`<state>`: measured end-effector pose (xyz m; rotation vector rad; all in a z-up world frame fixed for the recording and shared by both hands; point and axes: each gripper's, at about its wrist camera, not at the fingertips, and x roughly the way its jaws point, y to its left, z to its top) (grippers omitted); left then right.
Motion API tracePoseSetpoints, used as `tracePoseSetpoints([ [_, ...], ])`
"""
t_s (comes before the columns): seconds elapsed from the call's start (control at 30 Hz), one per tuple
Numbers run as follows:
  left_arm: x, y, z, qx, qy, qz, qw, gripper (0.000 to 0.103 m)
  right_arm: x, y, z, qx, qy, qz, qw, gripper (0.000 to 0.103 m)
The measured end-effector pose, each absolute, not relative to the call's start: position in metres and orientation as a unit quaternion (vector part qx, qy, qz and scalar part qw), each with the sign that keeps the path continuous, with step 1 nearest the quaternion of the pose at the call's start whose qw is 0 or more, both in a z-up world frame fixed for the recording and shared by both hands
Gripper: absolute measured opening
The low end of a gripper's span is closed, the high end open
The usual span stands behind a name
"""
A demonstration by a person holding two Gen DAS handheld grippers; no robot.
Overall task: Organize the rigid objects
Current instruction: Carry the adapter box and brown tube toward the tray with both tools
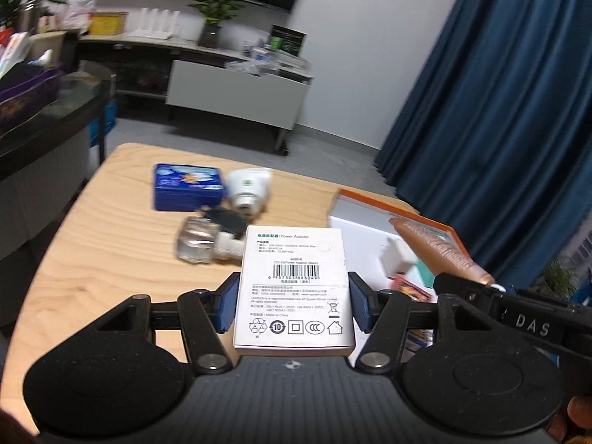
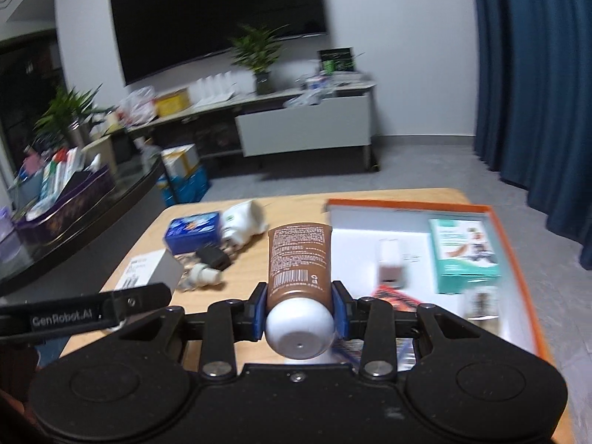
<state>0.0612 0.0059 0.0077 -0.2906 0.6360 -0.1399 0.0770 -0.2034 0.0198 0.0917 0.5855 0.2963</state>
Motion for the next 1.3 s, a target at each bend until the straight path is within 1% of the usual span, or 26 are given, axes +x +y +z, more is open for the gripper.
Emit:
tracePoseSetpoints([
  [0.37,0.082,-0.057,0.015,-0.107,0.316,-0.138,0.933,0.06,0.062,-0.278,0.028,0.08,0.257,0.055,0.961,0.043],
  [0.6,0.098,-0.094,0.023,-0.064,0.309,-0.179,0.932,0.06,0.054,-0.308,0.035,0.086,0.239,0.014,0.967,0.043],
  [0.97,0.106,-0.107,0.017,-0.065,0.308,-0.173,0.933,0.06,0.061,-0.324,0.026,0.106,0.241,0.011,0.965,0.043],
  [1.3,0.111,-0.108,0.024,-0.07,0.307,-0.155,0.936,0.06,0.072,-0.321,0.027,0.099,0.243,0.025,0.965,0.043],
])
